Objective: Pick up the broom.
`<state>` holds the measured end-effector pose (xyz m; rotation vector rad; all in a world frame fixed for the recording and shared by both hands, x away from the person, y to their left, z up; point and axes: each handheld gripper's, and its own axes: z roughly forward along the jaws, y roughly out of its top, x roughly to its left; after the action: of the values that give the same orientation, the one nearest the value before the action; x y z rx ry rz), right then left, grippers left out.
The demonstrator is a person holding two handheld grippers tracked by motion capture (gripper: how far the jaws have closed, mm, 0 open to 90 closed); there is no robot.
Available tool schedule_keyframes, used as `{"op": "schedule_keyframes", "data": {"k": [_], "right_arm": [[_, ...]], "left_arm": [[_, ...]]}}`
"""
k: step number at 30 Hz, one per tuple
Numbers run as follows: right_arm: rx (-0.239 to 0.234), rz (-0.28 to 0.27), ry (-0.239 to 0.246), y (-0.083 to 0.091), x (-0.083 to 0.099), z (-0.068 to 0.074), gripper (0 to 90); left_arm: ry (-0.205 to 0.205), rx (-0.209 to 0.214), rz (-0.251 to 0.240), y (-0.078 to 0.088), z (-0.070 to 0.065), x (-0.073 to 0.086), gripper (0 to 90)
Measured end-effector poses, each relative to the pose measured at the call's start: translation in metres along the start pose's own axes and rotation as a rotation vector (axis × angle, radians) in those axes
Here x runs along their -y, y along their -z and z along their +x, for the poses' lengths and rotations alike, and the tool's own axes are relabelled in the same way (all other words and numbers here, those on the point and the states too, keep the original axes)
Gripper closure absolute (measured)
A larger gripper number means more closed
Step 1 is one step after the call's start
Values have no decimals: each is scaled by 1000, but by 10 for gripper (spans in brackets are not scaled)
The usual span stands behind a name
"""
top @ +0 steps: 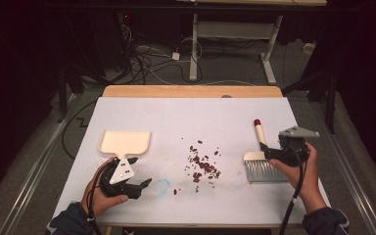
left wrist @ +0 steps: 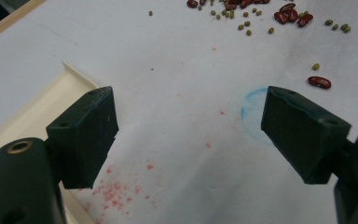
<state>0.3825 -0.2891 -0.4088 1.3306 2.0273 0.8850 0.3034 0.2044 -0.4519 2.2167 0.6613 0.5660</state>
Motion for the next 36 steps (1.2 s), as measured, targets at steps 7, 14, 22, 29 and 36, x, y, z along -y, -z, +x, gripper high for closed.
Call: {"op": "schedule_keyframes", "data": {"k": [7, 14, 22, 29, 36], "right_arm": [[12, 219, -78, -50, -20, -20, 271], [2, 364, -106, -90, -24, -31, 408], [0, 384, -43, -99, -28, -18, 634], [-5, 335, -63, -98, -24, -14, 668], [2, 286, -47, -97, -20, -10, 702]], "left_arm": [[2, 14, 3, -1, 1, 1, 182], [-5, 22, 4, -1, 0, 1, 182], [-9, 27, 12, -3, 0, 2, 182], [-9, 30, 15, -3, -1, 1, 182], [-9, 31, 20, -4, -1, 1, 182]]}}
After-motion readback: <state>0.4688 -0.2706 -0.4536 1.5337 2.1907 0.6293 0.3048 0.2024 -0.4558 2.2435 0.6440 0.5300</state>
